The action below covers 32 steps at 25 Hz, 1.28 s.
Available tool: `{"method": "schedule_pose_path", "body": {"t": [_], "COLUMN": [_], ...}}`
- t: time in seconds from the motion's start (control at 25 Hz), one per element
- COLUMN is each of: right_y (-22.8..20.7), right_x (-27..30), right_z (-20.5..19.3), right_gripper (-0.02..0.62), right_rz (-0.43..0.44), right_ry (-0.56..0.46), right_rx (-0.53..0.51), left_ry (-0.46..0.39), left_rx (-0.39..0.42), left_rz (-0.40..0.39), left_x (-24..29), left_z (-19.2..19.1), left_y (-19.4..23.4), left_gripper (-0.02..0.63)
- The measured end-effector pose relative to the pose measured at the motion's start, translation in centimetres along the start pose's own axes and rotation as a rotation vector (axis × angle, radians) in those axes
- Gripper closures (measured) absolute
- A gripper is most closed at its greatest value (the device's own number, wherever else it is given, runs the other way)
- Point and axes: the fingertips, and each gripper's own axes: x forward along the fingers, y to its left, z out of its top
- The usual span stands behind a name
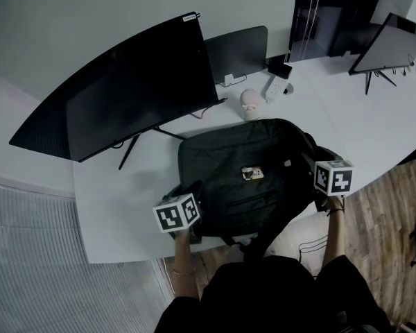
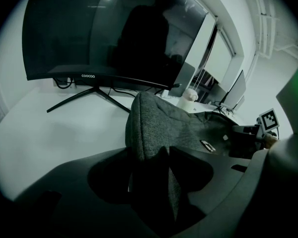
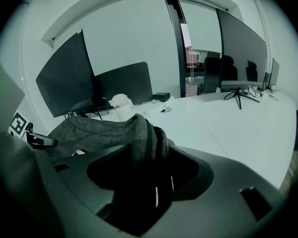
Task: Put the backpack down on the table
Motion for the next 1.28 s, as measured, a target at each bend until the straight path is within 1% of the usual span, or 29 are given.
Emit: {"method": "schedule_pose_path", "body": {"t": [0.16, 0.32, 0.4, 0.48, 0.56, 0.64, 0.76, 0.88, 1.08, 1.2, 1.28], "right_y": [-0.3, -0.2, 0.1, 0.5, 0.7, 0.9, 1.2, 1.7, 2.8, 3.7, 4.3], "right_x": [-0.6, -1.5, -2.1, -2.6, -3.1, -3.8, -4.9, -6.1, -8.3, -9.3, -10.0], "right_z": [0.5, 1.4, 2.3, 2.9, 3.2, 3.5, 4.1, 4.9, 6.2, 7.0, 7.4], "right_gripper": [0.384, 0.385, 0.385, 0.385, 0.393, 0.439, 0.494, 0.547, 0.572, 0.577, 0.578], "right_rz": [-0.032, -0.035, -0.039, -0.044, -0.051, -0.060, -0.063, -0.058, -0.027, 0.011, 0.041], "right_ry": [-0.027, -0.060, -0.084, -0.101, -0.116, -0.138, -0.178, -0.225, -0.296, -0.349, -0.396], "right_rx": [-0.019, -0.011, -0.024, -0.043, -0.060, -0.071, -0.078, -0.086, -0.103, -0.128, -0.126], "left_ry": [-0.030, -0.075, -0.101, -0.135, -0.167, -0.191, -0.230, -0.268, -0.335, -0.372, -0.394], "left_rx": [0.023, 0.094, 0.124, 0.154, 0.196, 0.232, 0.258, 0.283, 0.299, 0.300, 0.306], "left_rz": [0.033, 0.097, 0.113, 0.129, 0.154, 0.169, 0.167, 0.151, 0.118, 0.095, 0.082], "left_x": [-0.6, -1.7, -2.3, -3.1, -4.0, -4.8, -6.0, -7.1, -9.2, -10.2, -10.7], "left_z": [0.5, 1.5, 2.1, 2.8, 3.4, 3.9, 4.5, 5.0, 5.7, 6.3, 6.6], "left_y": [0.2, 0.5, 0.4, 0.3, 0.2, 0.0, -0.5, -1.2, -2.3, -2.9, -3.3], "left_gripper": [0.380, 0.380, 0.383, 0.406, 0.466, 0.503, 0.544, 0.564, 0.584, 0.589, 0.589]}}
